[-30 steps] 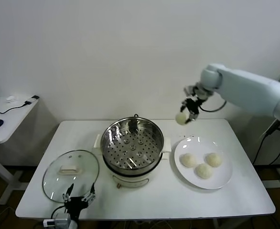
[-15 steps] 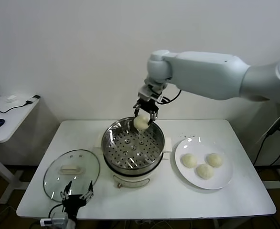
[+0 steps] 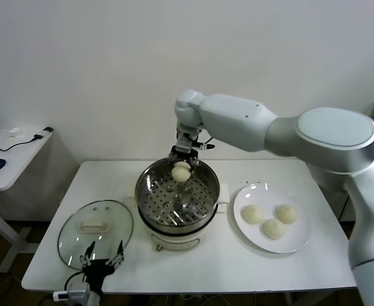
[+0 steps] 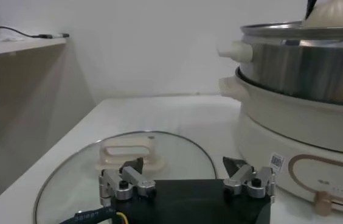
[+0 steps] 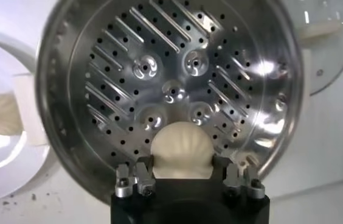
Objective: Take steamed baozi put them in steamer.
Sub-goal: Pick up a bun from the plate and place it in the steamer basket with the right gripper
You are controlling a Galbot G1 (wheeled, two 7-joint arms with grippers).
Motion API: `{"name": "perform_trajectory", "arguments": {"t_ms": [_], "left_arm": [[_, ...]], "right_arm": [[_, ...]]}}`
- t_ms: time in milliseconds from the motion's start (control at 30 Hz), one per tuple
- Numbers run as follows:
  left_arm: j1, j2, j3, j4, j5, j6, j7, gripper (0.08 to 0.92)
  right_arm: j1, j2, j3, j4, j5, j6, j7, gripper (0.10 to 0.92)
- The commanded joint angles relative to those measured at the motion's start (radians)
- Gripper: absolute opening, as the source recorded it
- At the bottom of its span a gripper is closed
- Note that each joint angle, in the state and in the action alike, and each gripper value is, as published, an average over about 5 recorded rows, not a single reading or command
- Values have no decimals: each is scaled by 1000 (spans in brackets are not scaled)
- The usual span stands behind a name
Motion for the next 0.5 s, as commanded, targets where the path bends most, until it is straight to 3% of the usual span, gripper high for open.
{"name": "perform_trajectory", "arguments": {"t_ms": [33,200,500], "left_arm": [[-1,1,0,5,0,-3,-1,823],[-5,1,2,8,0,-4,-1,823],[-5,2,2,0,0,-1,-1,823]], "right_arm": [[-85,51,36,-109,-91,70,6,653],[-111,82,74,-184,-141,109,19,664],[-86,85,91,-199,-60,153,23,817]]}}
